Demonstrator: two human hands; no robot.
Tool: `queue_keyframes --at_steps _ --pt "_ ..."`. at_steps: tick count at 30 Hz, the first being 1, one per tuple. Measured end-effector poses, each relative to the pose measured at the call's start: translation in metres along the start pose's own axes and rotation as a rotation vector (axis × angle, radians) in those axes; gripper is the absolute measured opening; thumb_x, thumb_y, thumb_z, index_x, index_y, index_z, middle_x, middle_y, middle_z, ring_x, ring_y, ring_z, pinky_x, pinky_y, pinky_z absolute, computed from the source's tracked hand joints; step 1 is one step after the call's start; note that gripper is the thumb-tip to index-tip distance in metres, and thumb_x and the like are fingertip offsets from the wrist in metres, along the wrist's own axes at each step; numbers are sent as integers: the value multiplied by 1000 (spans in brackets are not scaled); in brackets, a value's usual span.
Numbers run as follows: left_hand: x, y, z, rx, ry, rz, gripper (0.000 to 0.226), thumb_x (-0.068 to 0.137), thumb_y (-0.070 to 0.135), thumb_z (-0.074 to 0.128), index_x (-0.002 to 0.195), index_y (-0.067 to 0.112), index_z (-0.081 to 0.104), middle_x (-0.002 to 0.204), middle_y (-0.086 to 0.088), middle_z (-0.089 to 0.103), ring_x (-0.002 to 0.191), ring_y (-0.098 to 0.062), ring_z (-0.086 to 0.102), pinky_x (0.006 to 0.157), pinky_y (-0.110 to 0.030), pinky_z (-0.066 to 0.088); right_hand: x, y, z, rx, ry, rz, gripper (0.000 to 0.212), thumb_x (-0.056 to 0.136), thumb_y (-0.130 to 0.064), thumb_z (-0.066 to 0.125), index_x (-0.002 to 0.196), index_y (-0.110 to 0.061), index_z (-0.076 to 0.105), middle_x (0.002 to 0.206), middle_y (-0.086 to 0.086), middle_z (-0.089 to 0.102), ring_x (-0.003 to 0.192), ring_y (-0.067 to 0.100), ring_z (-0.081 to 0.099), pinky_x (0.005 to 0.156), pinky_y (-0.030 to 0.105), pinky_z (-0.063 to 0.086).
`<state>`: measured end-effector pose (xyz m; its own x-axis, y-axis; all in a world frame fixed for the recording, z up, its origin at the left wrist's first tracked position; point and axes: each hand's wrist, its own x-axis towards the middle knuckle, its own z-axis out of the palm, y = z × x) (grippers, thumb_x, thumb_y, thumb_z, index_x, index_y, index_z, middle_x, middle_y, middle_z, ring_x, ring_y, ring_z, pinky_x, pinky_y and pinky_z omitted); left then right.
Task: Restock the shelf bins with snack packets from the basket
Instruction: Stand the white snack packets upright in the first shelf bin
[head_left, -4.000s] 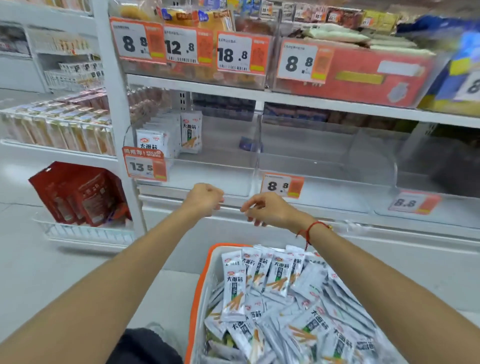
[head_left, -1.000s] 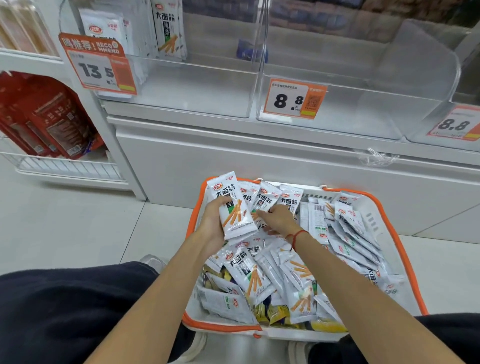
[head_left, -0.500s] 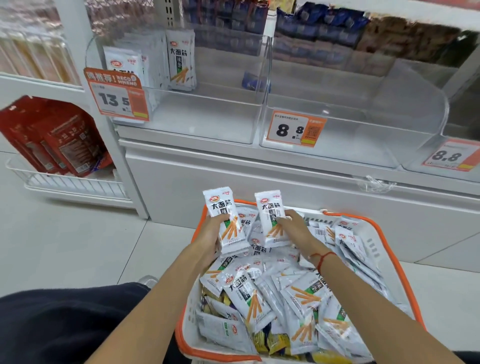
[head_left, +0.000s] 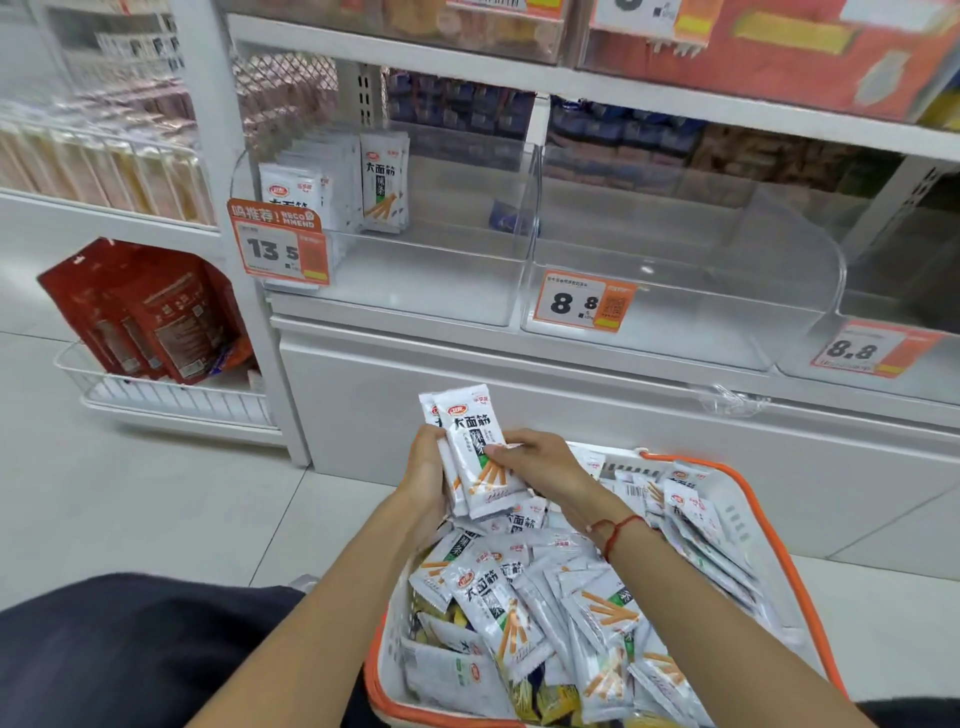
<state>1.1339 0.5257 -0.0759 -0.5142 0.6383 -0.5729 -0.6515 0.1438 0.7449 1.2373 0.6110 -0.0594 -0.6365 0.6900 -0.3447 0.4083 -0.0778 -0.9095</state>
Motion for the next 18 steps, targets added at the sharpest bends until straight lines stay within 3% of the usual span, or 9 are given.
queue_keyframes --at_steps 3,5,7,10,12,15,18 --pt "-5 11 3 -2 -82 38 51 98 36 22 101 10 65 72 -12 72 58 -25 68 48 -27 54 -2 -11 6 1 25 -23 39 87 -30 68 120 -14 57 107 7 63 83 8 63 64 15 49" --pt "-13 20 10 -18 -141 59 57 99 47 21 99 12 66 69 -10 72 54 -22 68 45 -24 52 -3 -21 11 7 -38 16 46 90 -40 61 127 -15 52 114 5 65 98 16 64 87 31 53" --pt "-21 31 16 -26 -173 62 55 99 51 29 92 12 67 64 -9 71 50 -20 67 42 -22 51 -5 -35 15 53 -111 43 39 97 -38 49 126 -13 52 114 5 67 97 18 64 96 38 49" --pt "-30 51 19 46 -186 121 39 96 39 41 99 9 66 69 -6 72 57 -19 67 56 -24 53 -10 -62 18 92 -183 21 28 103 -29 36 122 -14 49 109 6 64 86 16 62 92 37 49" --pt "-32 67 18 75 -174 179 34 95 33 42 100 9 67 72 -6 72 60 -19 66 65 -29 51 -14 -82 15 39 -210 -14 32 104 -29 33 129 -15 46 105 1 63 81 10 59 88 31 50" --pt "-37 99 18 121 -151 260 30 95 31 41 90 15 66 66 -4 71 55 -17 65 65 -29 49 -15 -115 13 -6 -213 -81 33 103 -26 34 134 -16 43 103 -1 62 74 4 54 73 19 48" --pt "-41 132 20 140 -135 316 29 94 32 39 93 19 65 67 -2 72 64 -19 65 68 -31 50 -12 -148 14 -39 -219 -140 29 103 -22 34 131 -22 40 96 -4 60 73 5 55 59 14 45"
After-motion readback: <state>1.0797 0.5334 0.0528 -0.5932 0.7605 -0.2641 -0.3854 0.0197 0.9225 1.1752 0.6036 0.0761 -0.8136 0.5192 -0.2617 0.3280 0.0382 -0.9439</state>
